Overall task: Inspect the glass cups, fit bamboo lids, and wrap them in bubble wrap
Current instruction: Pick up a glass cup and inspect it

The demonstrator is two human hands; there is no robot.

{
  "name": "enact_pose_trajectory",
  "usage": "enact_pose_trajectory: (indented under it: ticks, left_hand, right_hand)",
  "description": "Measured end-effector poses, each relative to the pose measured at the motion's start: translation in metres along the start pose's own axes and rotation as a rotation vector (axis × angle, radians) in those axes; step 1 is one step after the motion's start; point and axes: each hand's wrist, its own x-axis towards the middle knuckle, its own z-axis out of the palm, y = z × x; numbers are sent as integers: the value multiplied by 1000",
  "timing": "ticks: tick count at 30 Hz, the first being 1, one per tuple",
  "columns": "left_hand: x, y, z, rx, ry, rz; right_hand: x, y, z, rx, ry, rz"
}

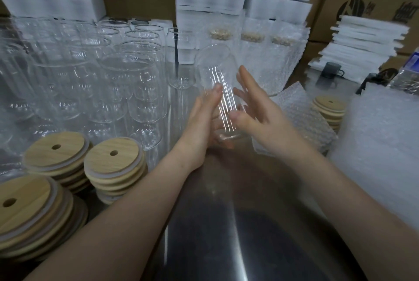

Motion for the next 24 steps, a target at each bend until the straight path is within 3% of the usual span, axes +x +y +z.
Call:
enact_pose_trajectory:
  ticks: [6,12,20,24]
  left_hand:
    - [2,3,-3,-196,-31,-170]
    - [2,3,-2,-315,-67,-284]
    - [3,-1,5,-328,-128,-321]
    - [2,-1,2,-281,-231,-253]
  right_hand:
    - [-1,2,1,-140,-78,-64]
    - [-1,0,5,-367,80,-135]
    - [-4,-13,9,-584,152,-43]
    - [-4,-14,8,-644,206,-75]
